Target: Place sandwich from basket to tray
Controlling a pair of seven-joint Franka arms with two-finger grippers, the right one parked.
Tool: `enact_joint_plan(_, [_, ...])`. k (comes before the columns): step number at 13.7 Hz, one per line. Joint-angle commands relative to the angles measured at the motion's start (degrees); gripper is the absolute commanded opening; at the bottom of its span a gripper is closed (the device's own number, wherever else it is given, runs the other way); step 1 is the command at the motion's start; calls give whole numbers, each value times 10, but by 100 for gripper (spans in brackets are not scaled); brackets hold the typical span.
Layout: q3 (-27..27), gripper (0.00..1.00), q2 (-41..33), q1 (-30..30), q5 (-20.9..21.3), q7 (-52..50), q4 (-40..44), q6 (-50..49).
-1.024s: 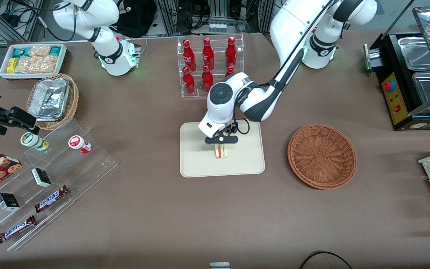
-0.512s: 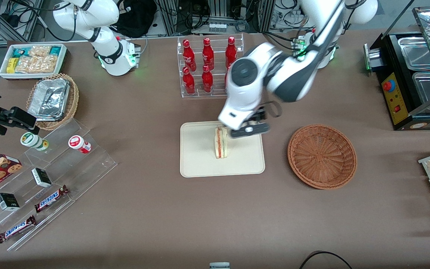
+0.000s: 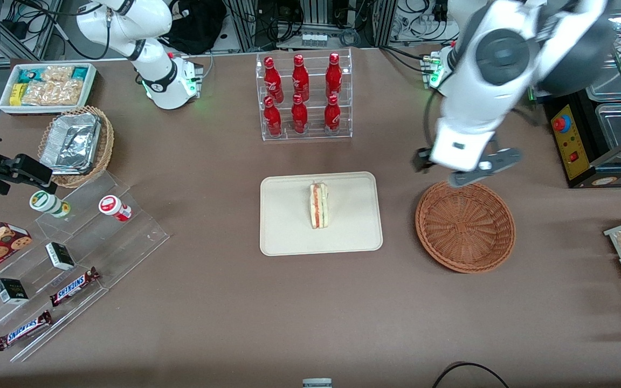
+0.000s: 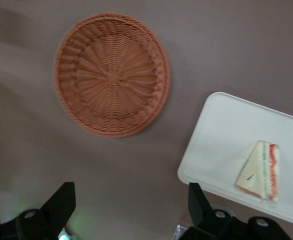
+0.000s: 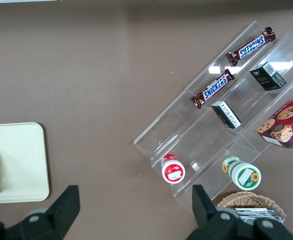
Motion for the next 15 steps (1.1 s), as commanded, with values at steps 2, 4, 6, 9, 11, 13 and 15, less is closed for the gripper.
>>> enact_joint_plan(2, [-8,100,-49,84,-7,114,-19,-38])
enact_joint_plan(4, [-8,100,-61,108,-9,165,-24,-55])
enact_joint_plan(6, [-8,100,-80,129,-9,202,-37,-58])
enact_joint_plan(9, [-8,100,-102,158,-9,262,-49,-74])
enact_joint_plan(11, [-6,100,-112,181,-10,316,-49,-90])
enact_joint_plan(13, [-3,100,-123,185,-10,345,-50,-99])
enact_joint_plan(15, [-3,100,-134,190,-11,380,-58,-99])
